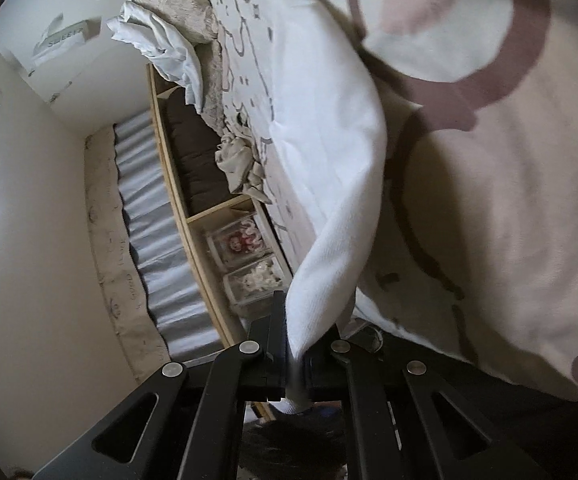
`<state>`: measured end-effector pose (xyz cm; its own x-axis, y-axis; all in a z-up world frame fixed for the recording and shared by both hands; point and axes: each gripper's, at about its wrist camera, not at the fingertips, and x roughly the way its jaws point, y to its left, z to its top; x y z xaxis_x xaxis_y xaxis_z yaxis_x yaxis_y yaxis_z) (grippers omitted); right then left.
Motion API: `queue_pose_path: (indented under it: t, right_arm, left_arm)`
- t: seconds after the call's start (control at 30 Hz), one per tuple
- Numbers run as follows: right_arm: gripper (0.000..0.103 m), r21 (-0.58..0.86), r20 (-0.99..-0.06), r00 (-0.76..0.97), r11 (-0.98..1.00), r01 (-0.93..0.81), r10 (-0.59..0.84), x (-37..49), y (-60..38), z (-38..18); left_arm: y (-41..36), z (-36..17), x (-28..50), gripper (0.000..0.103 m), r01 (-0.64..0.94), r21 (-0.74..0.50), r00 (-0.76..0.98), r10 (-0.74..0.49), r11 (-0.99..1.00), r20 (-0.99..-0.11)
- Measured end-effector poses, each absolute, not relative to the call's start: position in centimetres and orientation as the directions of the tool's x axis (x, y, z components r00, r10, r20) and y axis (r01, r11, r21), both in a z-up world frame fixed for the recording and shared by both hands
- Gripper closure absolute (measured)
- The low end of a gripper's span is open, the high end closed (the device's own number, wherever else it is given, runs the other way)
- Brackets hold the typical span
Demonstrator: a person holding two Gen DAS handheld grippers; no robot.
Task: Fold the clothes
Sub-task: 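Lift the folded white T-shirt with both tools, pinching its opposite edges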
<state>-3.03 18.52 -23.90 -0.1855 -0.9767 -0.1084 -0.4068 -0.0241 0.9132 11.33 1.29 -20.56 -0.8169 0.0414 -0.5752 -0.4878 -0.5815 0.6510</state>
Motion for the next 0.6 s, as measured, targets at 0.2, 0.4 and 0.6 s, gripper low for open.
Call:
queue_pose_path:
  t: [0.2, 0.4, 0.6]
  right_arm:
    - [0.095, 0.915, -0.111, -0.186, -0.028, -0.402, -0.976, -3.2, 18.6, -23.4]
    - [0.095, 0.91, -0.103, -0.187, -0.017, -0.413, -0.977, -3.1, 18.6, -23.6]
    - [0.095, 0.904, -0.095, -0.182, -0.008, -0.428, -0.979, -2.9, 18.4, -23.9]
  left_arm:
    - [1.3, -22.4, 10.2, 0.039, -0.377, 0.787, -0.893, -0.034, -0.488, -0.449]
    - [0.0, -22.7, 9.9, 0.037, -0.309, 0.841, -0.925, -0.064, -0.443, -0.374]
    - [0.4, -22.9, 9.0, 0.032, -0.346, 0.849, -0.924, -0.009, -0.399, -0.381]
